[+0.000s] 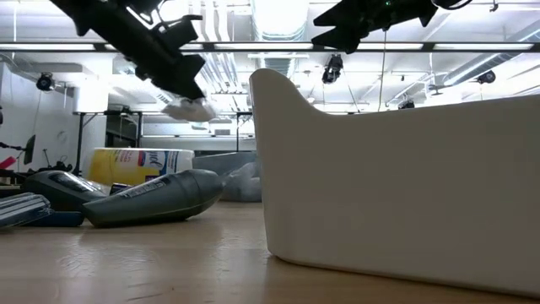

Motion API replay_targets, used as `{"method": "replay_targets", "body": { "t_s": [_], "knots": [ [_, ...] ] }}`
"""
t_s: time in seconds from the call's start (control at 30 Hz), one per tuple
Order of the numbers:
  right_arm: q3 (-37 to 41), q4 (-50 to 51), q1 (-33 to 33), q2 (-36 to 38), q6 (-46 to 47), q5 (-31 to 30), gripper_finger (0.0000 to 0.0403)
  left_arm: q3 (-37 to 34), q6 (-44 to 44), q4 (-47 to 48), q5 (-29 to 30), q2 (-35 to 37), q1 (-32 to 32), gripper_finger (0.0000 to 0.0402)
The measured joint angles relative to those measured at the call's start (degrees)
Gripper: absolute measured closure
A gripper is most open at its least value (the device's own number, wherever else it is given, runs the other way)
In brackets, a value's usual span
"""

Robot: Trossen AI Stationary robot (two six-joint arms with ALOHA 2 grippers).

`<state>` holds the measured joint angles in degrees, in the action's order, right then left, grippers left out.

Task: Pick & Place Travel size toiletries
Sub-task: Put the white cotton pack into the top black bin

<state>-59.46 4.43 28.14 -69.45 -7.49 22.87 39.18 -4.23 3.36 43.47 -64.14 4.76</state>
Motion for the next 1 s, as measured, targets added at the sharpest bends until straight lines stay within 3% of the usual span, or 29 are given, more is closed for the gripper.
{"method": "replay_targets", "body": {
  "t_s": [0.33, 0.6, 1.0],
  "knots": [
    [0.00, 0.00, 0.00, -0.02, 0.00, 0.00, 0.0039, -0.02, 3.20, -9.31, -8.58, -1.60, 7.16, 0.0399],
    [0.00, 0.00, 0.00, 0.00, 0.00, 0.00, 0.0039, 0.46, 4.72, -20.43, -16.09, -10.51, 13.78, 0.0399],
    [0.00, -0.02, 0.00, 0.00, 0.00, 0.00, 0.0039, 5.43, 4.57, -22.97, -16.55, -22.43, 17.70, 0.0399]
  ]
}}
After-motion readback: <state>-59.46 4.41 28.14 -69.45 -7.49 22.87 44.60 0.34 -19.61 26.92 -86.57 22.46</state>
